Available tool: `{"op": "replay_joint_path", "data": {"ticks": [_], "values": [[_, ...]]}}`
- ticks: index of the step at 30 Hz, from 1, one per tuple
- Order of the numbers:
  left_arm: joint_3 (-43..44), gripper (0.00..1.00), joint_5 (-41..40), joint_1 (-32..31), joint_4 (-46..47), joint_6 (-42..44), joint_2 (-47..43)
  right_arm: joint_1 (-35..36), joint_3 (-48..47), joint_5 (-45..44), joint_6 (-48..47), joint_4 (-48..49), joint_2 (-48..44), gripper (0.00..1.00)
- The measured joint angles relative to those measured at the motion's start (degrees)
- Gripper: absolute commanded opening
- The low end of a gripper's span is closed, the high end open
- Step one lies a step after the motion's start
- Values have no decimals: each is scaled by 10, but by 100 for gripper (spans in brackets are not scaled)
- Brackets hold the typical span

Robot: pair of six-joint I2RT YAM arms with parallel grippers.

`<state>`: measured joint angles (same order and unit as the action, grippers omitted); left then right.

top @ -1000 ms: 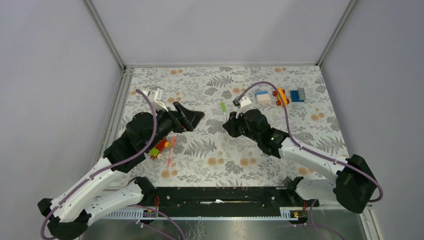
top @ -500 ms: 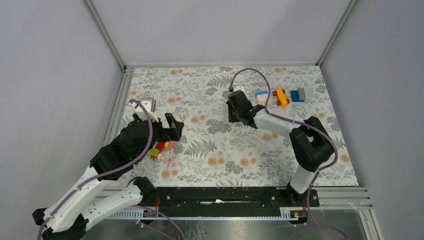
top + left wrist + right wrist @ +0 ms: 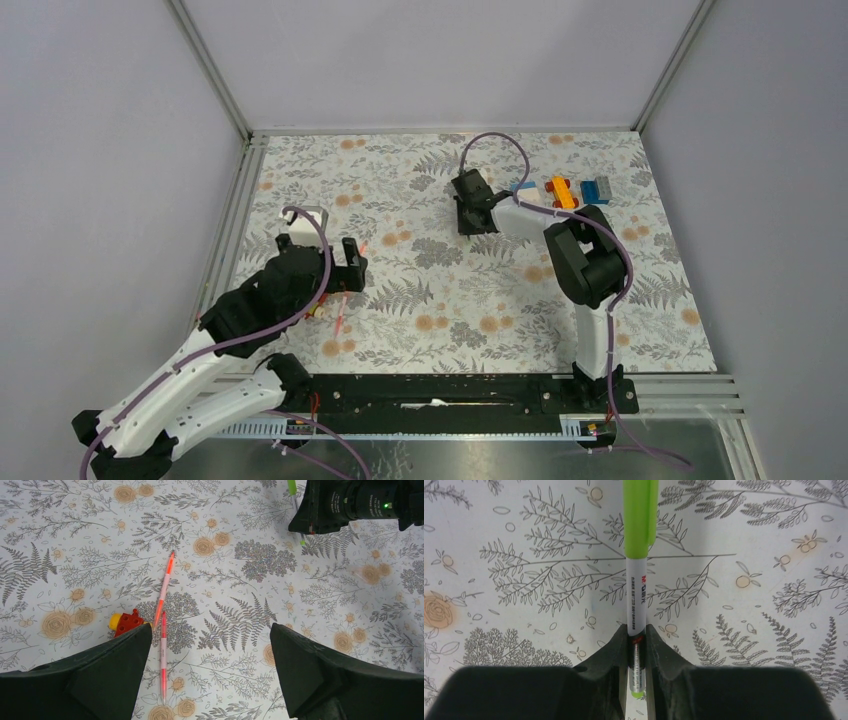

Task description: Insert the pens into the pen caps

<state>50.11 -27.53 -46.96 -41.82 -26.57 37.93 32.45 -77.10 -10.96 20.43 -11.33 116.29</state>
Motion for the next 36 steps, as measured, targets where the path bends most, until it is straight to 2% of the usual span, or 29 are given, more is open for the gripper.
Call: {"op": "replay_joint_path", "data": {"ticks": [9, 13, 24, 27, 31, 36], "values": [[0, 99, -1, 0, 4, 2, 24, -12, -19, 1, 5, 1, 15, 36], [0, 99, -1, 0, 4, 3, 27, -13, -22, 4, 7, 3, 16, 37], [0, 99, 8, 0, 11, -1, 89, -20, -22, 27, -1, -7, 7, 53], [1, 99, 10, 5, 11, -9, 144, -20, -7, 36, -10, -13, -20, 59], [6, 99, 30, 35, 8, -20, 228, -21, 29, 48, -17, -10, -81, 73], [19, 99, 75, 108, 14, -23, 302, -21, 92, 62, -20, 5, -175, 78]]}}
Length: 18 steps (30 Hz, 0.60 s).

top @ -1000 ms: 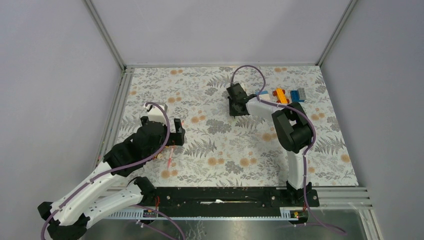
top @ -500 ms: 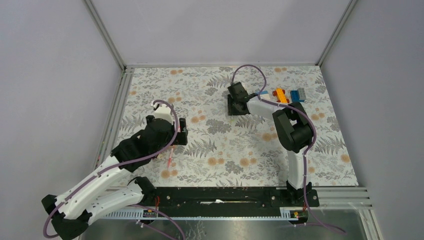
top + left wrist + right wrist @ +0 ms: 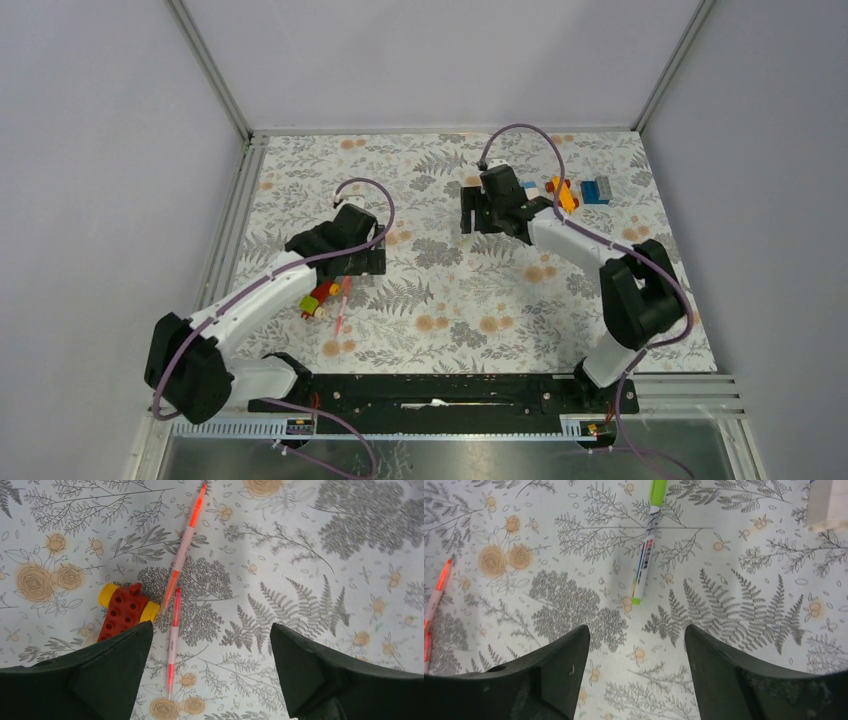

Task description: Insert the pens into the pen caps

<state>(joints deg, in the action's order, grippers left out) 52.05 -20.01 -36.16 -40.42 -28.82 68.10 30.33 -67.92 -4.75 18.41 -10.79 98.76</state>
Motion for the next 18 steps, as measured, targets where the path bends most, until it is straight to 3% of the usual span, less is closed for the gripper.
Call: {"op": "replay_joint_path", "data": {"ticks": [13, 18], "values": [[22, 95, 62, 124, 71, -43, 196, 0, 139, 30, 19, 22, -171, 87], [22, 86, 69, 144, 105, -49, 231, 0, 174, 49, 30, 26, -224, 87]]}}
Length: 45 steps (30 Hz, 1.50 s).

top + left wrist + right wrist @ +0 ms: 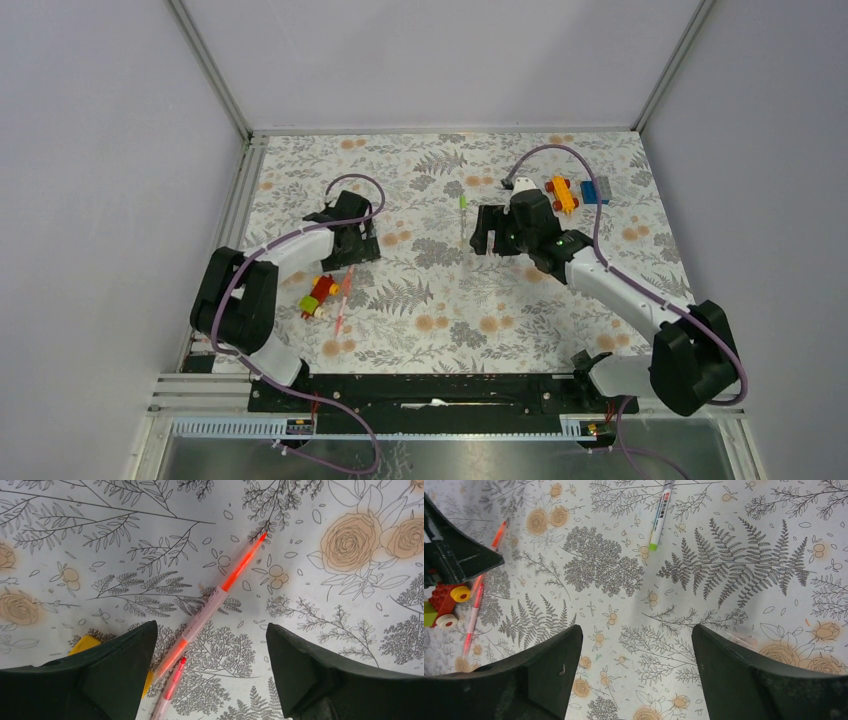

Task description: Insert the pens into the pen caps

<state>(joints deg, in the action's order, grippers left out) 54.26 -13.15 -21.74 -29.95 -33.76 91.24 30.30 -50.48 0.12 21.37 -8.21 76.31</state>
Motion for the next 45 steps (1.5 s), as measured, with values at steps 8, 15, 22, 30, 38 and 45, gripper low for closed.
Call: {"op": "replay_joint_path", "data": {"ticks": [8, 15, 22, 30, 38, 45], "values": [[0, 64, 21, 6, 30, -7, 38, 0, 33, 1, 10, 3, -55, 82], [-1, 39, 34, 6, 45, -9, 41, 0, 41, 1, 13, 3, -61, 77], [-9, 26, 43, 5, 74, -9, 41, 0, 43, 1, 14, 3, -71, 76], [-13, 6, 44, -11, 95, -14, 43, 0, 49, 1, 14, 4, -80, 74], [-13, 0, 50, -35, 123, -16, 49, 0, 60, 1, 15, 4, -93, 73], [-13, 0, 90, -62, 140, -19, 50, 0, 87, 10, 15, 16, -104, 71]]}}
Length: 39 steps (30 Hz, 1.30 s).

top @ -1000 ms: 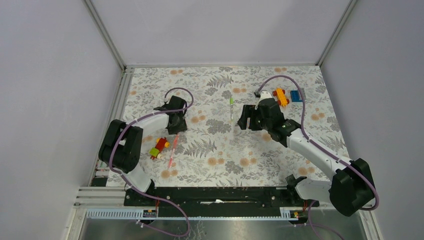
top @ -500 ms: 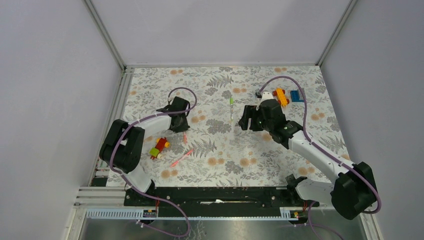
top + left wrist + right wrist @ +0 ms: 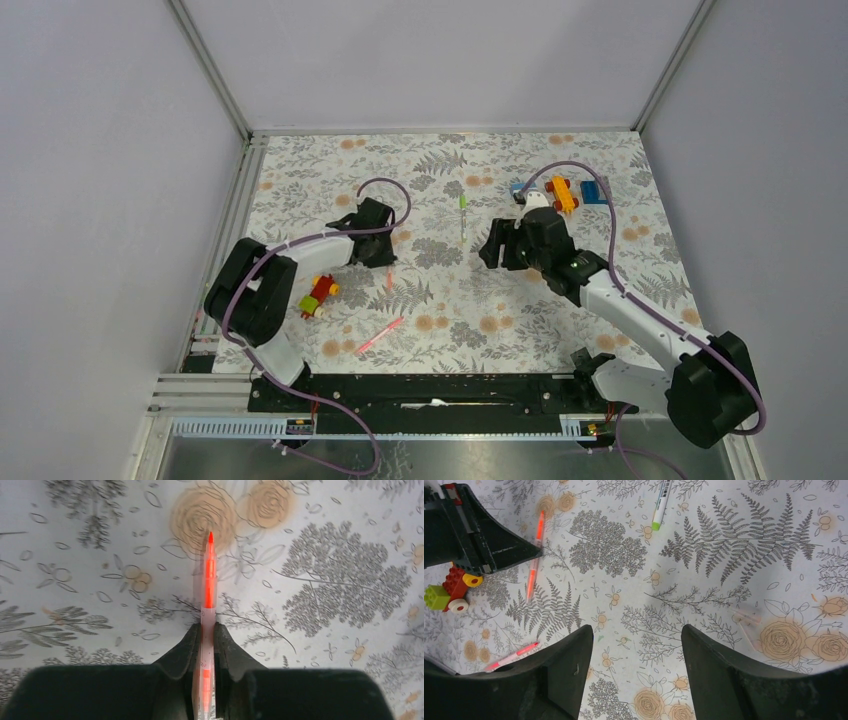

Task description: Insert the pens into the pen caps

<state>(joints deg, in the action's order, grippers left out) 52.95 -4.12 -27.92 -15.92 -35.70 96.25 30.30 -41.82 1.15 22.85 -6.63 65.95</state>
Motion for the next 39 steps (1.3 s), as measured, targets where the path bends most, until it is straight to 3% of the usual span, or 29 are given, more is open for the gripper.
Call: {"op": "replay_joint_path", "data": {"ticks": [7, 15, 22, 31, 39], "values": [[-19, 0, 44, -7, 24, -6, -10, 0, 45, 57, 32, 49, -16, 67], [-46, 0, 92, -7, 35, -11, -81, 23, 114, 149, 87, 142, -15, 77], [-68, 0, 153, -8, 75, -29, -157, 44, 129, 210, 126, 250, -7, 77], [-130, 0, 223, -28, 174, -107, -226, 63, 136, 225, 161, 356, 17, 77], [-148, 0, 250, -55, 248, -158, -238, 65, 136, 220, 152, 350, 18, 75]]}}
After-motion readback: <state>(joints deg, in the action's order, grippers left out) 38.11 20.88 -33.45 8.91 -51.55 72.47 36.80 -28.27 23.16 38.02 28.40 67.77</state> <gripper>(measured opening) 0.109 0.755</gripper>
